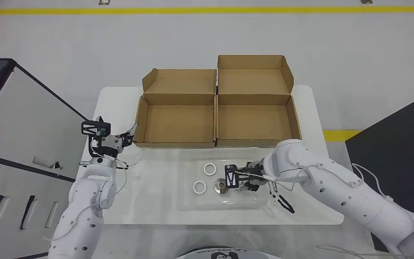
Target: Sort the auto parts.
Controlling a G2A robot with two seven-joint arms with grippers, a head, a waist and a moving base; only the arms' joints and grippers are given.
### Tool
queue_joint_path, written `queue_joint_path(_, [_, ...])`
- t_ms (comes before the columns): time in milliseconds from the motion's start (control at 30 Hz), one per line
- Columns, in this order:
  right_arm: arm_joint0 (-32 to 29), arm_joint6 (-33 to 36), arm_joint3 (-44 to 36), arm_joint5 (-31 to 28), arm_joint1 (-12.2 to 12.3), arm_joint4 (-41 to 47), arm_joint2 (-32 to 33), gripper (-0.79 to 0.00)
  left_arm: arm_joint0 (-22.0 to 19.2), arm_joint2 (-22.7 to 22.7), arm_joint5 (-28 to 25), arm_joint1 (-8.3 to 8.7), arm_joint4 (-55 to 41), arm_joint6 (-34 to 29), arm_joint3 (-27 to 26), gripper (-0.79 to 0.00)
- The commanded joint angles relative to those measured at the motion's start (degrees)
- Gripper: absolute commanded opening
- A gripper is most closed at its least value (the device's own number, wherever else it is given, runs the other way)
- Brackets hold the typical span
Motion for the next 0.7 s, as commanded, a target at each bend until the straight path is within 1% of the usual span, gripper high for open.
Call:
queue_joint_path(0, [0.1, -0.1, 0.3, 0.1, -0.1, -0.1, -0.1, -0.394, 0.0, 0.0, 0.0, 0.00, 0.0, 0.0, 0.0, 0.000])
queue_joint_path(600, [0.1, -0.4, 2.0, 0.8, -1.1, -0.4, -0.7, -0.446, 0.0, 0.0, 0.0, 0.00, 0.0, 0.0, 0.0, 0.000])
queue_joint_path(667, [0.0, -0.5, 2.2, 0.9, -1.2, -0.6, -0.7, -0.465, 0.0, 0.0, 0.0, 0.00, 0.0, 0.0, 0.0, 0.000])
